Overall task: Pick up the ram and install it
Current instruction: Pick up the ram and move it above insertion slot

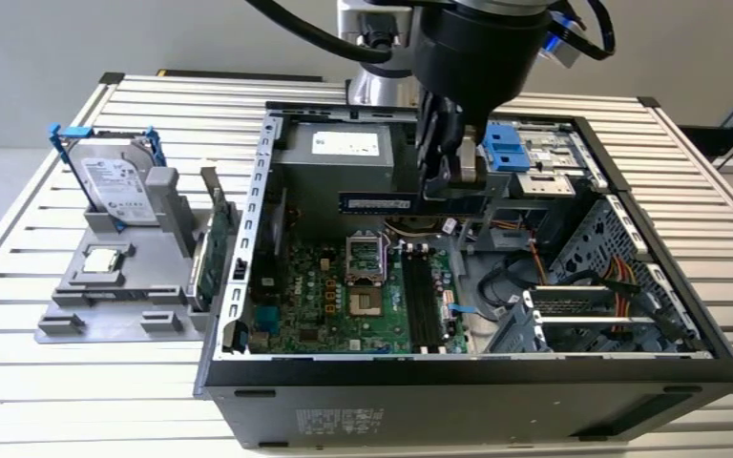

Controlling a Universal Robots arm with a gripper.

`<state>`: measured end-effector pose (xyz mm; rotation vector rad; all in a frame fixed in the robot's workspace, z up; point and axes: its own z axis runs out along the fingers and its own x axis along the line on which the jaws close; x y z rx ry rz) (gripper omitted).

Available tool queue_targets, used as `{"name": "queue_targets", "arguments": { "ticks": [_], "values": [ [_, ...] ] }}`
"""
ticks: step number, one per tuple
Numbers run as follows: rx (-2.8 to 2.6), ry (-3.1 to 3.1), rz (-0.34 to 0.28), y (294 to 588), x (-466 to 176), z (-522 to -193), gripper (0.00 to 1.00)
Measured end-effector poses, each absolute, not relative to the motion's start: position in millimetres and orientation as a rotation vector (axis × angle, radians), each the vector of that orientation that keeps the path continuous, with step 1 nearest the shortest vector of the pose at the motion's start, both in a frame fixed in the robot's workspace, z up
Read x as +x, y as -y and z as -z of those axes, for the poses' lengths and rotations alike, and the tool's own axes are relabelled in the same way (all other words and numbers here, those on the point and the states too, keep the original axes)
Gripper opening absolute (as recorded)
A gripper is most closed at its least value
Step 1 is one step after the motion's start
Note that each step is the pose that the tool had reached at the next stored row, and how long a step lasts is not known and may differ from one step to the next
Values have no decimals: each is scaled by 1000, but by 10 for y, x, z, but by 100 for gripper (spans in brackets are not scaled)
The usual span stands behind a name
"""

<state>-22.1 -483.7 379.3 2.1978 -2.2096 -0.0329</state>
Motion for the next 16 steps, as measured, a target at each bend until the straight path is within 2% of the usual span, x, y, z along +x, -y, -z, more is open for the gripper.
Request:
{"name": "queue_targets", "arguments": {
  "ticks": [16],
  "values": [
    [2173, 2234, 33, 4819, 30, -3793, 0]
  ]
}}
